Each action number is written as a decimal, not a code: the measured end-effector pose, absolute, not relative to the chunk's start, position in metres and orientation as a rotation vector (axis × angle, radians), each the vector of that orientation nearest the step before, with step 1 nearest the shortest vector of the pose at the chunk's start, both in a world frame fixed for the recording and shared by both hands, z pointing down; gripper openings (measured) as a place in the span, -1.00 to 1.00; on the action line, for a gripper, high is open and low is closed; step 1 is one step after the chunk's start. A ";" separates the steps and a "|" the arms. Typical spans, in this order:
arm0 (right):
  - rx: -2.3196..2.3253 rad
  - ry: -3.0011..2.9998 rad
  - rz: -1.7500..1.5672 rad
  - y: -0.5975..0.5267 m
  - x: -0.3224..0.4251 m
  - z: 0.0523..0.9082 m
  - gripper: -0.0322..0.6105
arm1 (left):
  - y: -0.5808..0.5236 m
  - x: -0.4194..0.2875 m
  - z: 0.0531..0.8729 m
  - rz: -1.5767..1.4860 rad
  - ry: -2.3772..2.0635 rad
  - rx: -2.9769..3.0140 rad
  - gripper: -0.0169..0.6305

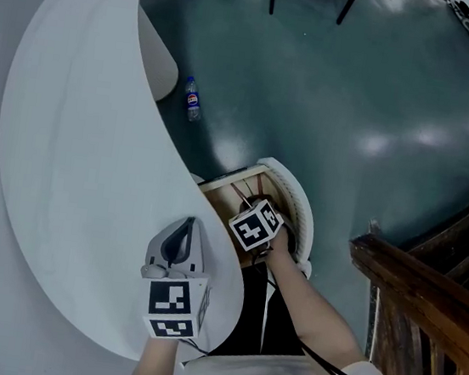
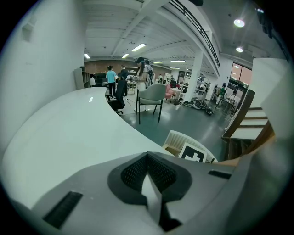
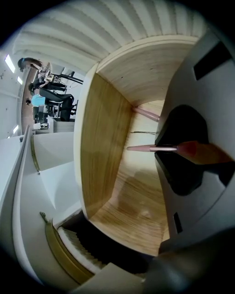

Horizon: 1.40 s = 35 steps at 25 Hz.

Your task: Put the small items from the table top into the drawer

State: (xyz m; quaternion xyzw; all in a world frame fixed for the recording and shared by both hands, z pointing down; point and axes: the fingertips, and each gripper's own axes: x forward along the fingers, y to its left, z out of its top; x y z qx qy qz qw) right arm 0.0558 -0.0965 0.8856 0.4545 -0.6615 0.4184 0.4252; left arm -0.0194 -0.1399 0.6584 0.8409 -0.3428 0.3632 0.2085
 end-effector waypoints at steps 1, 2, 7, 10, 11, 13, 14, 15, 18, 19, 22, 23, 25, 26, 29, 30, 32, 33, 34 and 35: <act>1.132 -1.651 1.045 -0.095 0.056 0.886 -0.71 | -0.140 -0.020 0.659 1.010 -0.954 2.339 -0.87; 1.129 -1.648 1.043 -0.094 0.056 0.887 -0.71 | -0.140 -0.020 0.659 1.010 -0.954 2.338 -0.87; 1.128 -1.653 1.029 -0.093 0.057 0.887 -0.71 | -0.141 -0.020 0.659 1.007 -0.956 2.339 -0.88; 1.136 -1.655 1.031 -0.094 0.057 0.886 -0.71 | -0.142 -0.020 0.658 0.998 -0.954 2.330 -0.87; 1.136 -1.656 1.033 -0.094 0.057 0.887 -0.71 | -0.142 -0.021 0.658 0.994 -0.954 2.329 -0.87; 1.134 -1.657 1.033 -0.094 0.056 0.887 -0.71 | -0.143 -0.021 0.659 0.992 -0.950 2.326 -0.88; 1.135 -1.658 1.031 -0.095 0.056 0.887 -0.71 | -0.143 -0.022 0.660 0.993 -0.949 2.324 -0.88; 1.136 -1.660 1.030 -0.096 0.057 0.886 -0.71 | -0.143 -0.022 0.660 0.994 -0.948 2.320 -0.87; 1.143 -1.671 1.036 -0.098 0.057 0.882 -0.71 | -0.144 -0.024 0.660 0.994 -0.957 2.306 -0.87; 1.147 -1.677 1.039 -0.099 0.058 0.880 -0.71 | -0.144 -0.024 0.660 0.990 -0.960 2.300 -0.87; 1.161 -1.695 1.042 -0.100 0.059 0.873 -0.71 | -0.141 -0.025 0.660 0.974 -0.971 2.279 -0.88; 1.166 -1.705 1.044 -0.101 0.058 0.869 -0.71 | -0.140 -0.026 0.659 0.971 -0.979 2.274 -0.87; 1.179 -1.735 1.056 -0.103 0.055 0.860 -0.71 | -0.137 -0.027 0.655 0.968 -1.001 2.270 -0.87; 1.185 -1.754 1.066 -0.103 0.054 0.855 -0.71 | -0.134 -0.028 0.652 0.966 -1.014 2.271 -0.88; 1.205 -1.806 1.081 -0.100 0.051 0.834 -0.71 | -0.121 -0.029 0.641 0.957 -1.049 2.266 -0.88; 1.213 -1.822 1.068 -0.101 0.051 0.825 -0.71 | -0.117 -0.031 0.635 0.953 -1.066 2.263 -0.88; 1.223 -1.856 1.040 -0.104 0.052 0.804 -0.71 | -0.111 -0.035 0.622 0.945 -1.110 2.255 -0.87; 1.227 -1.873 1.030 -0.103 0.053 0.792 -0.71 | -0.108 -0.036 0.616 0.939 -1.134 2.249 -0.87; 1.230 -1.890 1.020 -0.101 0.055 0.780 -0.71 | -0.104 -0.038 0.610 0.930 -1.158 2.241 -0.87; 1.233 -1.907 1.006 -0.098 0.058 0.768 -0.71 | -0.100 -0.039 0.605 0.918 -1.183 2.233 -0.87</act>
